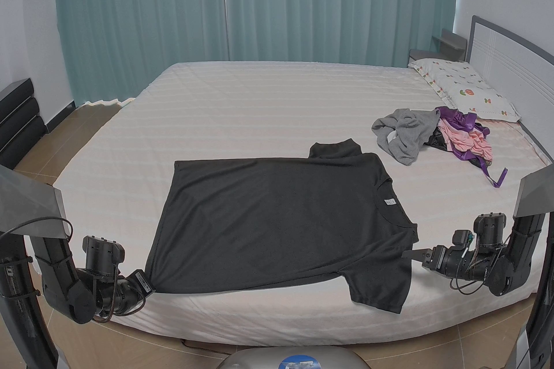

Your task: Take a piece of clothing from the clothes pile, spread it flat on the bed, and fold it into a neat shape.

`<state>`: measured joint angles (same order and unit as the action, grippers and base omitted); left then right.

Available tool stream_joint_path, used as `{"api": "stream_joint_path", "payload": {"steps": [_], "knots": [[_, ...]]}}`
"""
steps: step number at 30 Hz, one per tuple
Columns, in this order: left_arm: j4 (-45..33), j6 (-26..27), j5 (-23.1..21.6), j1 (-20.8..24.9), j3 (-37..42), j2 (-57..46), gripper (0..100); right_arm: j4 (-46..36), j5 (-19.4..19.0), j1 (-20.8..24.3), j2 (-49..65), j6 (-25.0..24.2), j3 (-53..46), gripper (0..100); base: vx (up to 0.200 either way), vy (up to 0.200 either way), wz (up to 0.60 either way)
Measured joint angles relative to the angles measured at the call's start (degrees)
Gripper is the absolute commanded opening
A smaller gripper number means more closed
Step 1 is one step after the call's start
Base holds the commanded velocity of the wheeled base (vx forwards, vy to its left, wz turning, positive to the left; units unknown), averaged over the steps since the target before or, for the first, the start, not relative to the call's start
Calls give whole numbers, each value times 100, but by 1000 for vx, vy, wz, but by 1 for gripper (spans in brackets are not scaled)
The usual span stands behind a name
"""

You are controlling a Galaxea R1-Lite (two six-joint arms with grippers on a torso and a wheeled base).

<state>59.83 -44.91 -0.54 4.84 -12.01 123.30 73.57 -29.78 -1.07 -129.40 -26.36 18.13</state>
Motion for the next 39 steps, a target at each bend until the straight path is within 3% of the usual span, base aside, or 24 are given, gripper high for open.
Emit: {"api": "stream_joint_path", "payload": {"steps": [12, 18, 31, 32, 39], "knots": [[0, 2, 0, -5, -2, 0, 0, 340, -44, 261, -318, -82, -190, 100, 0, 0, 0], [-2, 0, 0, -7, -4, 0, 0, 364, 17, 551, -411, -421, -20, 100, 0, 0, 0], [0, 11, 2, -27, -4, 2, 0, 386, 39, 523, -518, -432, 26, 100, 0, 0, 0], [0, 11, 0, -27, -4, 2, 0, 386, 41, 523, -518, -433, 26, 0, 0, 0, 0], [0, 11, 2, -27, -2, 2, 0, 351, 193, 510, -516, -433, 0, 0, 0, 0, 0]]}}
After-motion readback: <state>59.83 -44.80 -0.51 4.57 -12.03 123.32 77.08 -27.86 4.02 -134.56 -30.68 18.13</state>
